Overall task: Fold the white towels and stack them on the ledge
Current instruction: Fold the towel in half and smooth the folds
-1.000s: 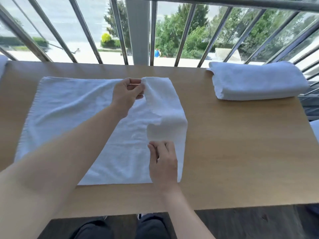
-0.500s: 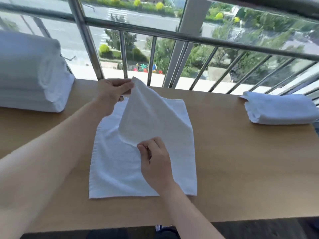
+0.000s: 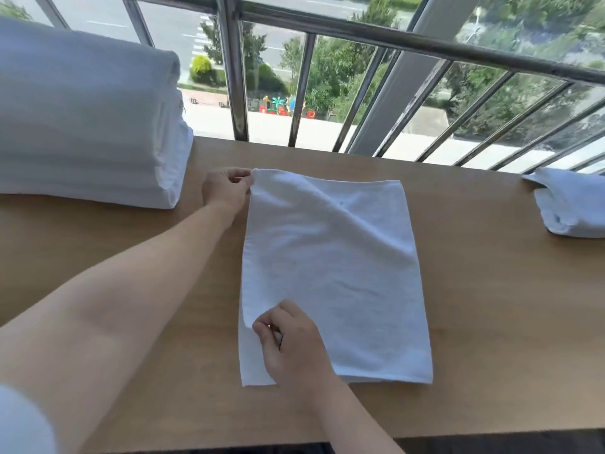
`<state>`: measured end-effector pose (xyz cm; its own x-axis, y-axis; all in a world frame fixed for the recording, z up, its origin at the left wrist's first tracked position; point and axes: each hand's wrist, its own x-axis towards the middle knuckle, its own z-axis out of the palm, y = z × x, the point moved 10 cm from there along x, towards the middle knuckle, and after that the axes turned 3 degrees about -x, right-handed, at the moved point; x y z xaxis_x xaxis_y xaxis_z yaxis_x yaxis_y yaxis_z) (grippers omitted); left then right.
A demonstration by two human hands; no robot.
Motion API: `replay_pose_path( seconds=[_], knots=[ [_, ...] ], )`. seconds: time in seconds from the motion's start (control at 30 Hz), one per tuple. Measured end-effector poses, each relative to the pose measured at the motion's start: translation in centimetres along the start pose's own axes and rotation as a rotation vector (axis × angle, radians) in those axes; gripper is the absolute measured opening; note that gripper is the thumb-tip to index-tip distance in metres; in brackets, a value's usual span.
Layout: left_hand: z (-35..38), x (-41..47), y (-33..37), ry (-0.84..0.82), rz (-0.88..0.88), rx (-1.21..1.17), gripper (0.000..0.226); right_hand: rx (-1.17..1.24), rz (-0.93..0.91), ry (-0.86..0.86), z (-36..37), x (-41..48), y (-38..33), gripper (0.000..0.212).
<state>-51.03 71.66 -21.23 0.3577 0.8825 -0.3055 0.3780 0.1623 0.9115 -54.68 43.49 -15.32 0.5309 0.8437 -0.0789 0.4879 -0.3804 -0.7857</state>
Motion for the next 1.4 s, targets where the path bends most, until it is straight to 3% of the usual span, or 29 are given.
replay_pose_path(
  seconds=[0.33,0.7,0.83,0.97,1.07,1.13,1.4],
  knots=[
    [0.8,2.1,-0.7,0.032,0.108,0.12,0.005,-0.062,0.055,-0.232,5.7,-1.9,1.3,0.016],
    [-0.3,-2.9,-1.5,0.033,0.144,0.169,0.024,-0.133,0.03,-0.317,7.6,-3.0,2.0,0.026],
    [-1.5,-7.1,-3.0,0.004,0.12,0.17,0.03,-0.045,0.104,-0.163,4.1,-1.8,2.5,0.024],
    [-2.3,-11.8,-5.3,-0.065,0.087,0.202,0.036,-0.386,0.069,0.07,-1.6,-0.2,4.5,0.027],
    [-2.3,-15.5,-6.4,-0.1,0.14,0.276,0.05,-0.578,0.085,0.061,-3.3,0.5,6.6,0.032],
    [-1.9,-17.1,-6.8,-0.113,0.193,0.31,0.056,-0.583,0.082,0.034,-3.1,0.4,7.4,0.034],
    [-0.2,-15.3,-4.7,-0.144,0.35,0.437,0.046,-0.733,0.142,0.042,-2.4,0.3,8.7,0.047]
  ],
)
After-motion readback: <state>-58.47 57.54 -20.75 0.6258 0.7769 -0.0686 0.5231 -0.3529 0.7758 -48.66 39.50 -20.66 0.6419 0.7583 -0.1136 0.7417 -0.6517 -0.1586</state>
